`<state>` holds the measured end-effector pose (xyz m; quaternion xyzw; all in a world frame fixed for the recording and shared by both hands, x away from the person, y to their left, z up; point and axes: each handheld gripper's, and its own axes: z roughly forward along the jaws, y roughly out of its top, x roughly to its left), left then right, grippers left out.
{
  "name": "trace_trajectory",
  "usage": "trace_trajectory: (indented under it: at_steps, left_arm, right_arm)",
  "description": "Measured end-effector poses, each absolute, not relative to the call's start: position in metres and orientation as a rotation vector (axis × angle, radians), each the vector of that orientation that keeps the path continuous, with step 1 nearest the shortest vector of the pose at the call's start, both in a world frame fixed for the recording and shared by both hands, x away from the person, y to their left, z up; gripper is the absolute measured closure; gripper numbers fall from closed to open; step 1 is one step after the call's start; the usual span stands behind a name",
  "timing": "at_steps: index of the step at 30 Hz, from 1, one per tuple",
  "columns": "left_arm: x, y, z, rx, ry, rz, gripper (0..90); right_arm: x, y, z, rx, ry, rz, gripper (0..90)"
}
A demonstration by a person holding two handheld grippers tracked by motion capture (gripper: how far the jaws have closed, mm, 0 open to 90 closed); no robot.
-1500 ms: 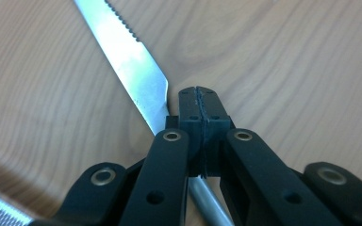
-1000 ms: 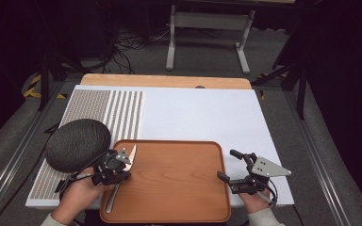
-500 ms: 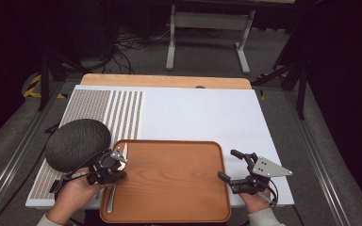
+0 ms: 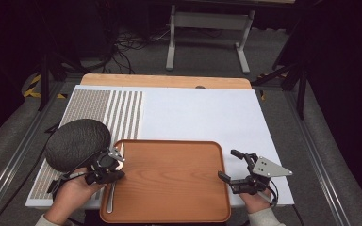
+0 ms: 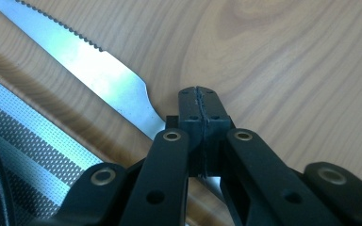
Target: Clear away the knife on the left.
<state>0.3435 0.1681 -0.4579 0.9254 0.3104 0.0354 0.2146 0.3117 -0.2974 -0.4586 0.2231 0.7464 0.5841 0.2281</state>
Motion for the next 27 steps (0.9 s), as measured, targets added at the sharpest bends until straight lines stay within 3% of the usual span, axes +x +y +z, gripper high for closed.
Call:
trace_trajectory:
  at_steps: [8,10,11,13,15,19,22,26,27]
  left_arm:
    - [0.343,0.168,-0.457,2.566,0.867,0.102,89.2]
    - [0.343,0.169,-0.455,2.544,0.855,0.107,81.3]
    - [0.342,0.169,-0.454,2.532,0.847,0.115,73.0]
    - [0.342,0.169,-0.452,2.512,0.814,0.150,69.0]
    - [0.342,0.169,-0.450,2.488,0.772,0.179,54.1]
    - [0.338,0.171,-0.442,2.440,0.719,0.197,35.3]
    - [0.335,0.171,-0.436,2.406,0.691,0.194,27.7]
    - [0.331,0.171,-0.432,2.381,0.646,0.210,8.8]
    - [0.330,0.171,-0.430,2.372,0.638,0.211,8.8]
  right_arm:
    - [0.312,-0.298,-0.459,0.615,2.055,1.610,10.2]
    - [0.311,-0.298,-0.459,0.615,2.054,1.611,10.2]
    - [0.311,-0.298,-0.459,0.615,2.054,1.612,10.2]
    - [0.311,-0.298,-0.459,0.615,2.054,1.612,10.2]
    - [0.312,-0.297,-0.459,0.614,2.056,1.615,10.3]
    - [0.313,-0.295,-0.459,0.611,2.062,1.613,10.2]
    - [0.313,-0.295,-0.459,0.613,2.063,1.616,10.2]
    - [0.314,-0.295,-0.460,0.614,2.063,1.617,10.2]
    - [0.314,-0.295,-0.460,0.614,2.063,1.617,10.2]
